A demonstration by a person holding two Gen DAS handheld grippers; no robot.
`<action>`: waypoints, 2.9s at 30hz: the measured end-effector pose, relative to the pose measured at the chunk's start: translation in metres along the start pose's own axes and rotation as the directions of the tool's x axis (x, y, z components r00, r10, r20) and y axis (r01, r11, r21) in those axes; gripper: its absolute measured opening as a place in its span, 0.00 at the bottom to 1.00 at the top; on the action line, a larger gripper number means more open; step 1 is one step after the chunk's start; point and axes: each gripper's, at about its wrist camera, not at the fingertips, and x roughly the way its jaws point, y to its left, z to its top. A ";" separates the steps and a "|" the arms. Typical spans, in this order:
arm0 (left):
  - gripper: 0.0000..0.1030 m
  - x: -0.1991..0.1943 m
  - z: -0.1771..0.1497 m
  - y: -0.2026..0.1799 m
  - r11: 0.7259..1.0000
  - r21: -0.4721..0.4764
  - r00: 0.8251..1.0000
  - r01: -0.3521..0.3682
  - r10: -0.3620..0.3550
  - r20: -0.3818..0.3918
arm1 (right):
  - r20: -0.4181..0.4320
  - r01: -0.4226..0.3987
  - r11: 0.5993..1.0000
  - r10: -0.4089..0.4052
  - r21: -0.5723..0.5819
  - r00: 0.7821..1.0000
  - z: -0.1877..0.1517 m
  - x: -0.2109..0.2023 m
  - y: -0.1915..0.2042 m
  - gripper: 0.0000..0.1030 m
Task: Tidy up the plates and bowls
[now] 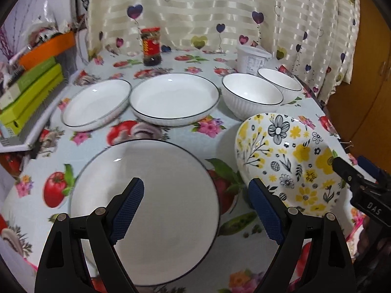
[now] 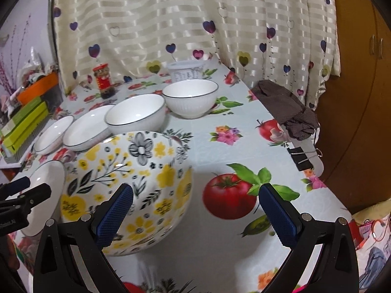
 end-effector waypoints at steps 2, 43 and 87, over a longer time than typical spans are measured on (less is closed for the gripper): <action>0.86 0.007 0.003 -0.001 1.000 -0.013 0.999 0.029 -0.029 -0.017 | -0.011 0.014 1.000 -0.014 -0.004 1.000 0.002 0.007 -0.004 1.00; 0.86 0.030 0.013 -0.039 0.996 0.041 0.992 0.079 -0.075 -0.100 | -0.071 0.079 0.992 -0.086 -0.100 0.994 0.005 0.009 -0.035 1.00; 0.85 0.053 0.076 0.255 0.910 -0.268 0.948 -0.318 0.302 -0.099 | -0.207 -0.431 0.838 0.381 -0.335 0.901 0.157 0.173 0.259 0.73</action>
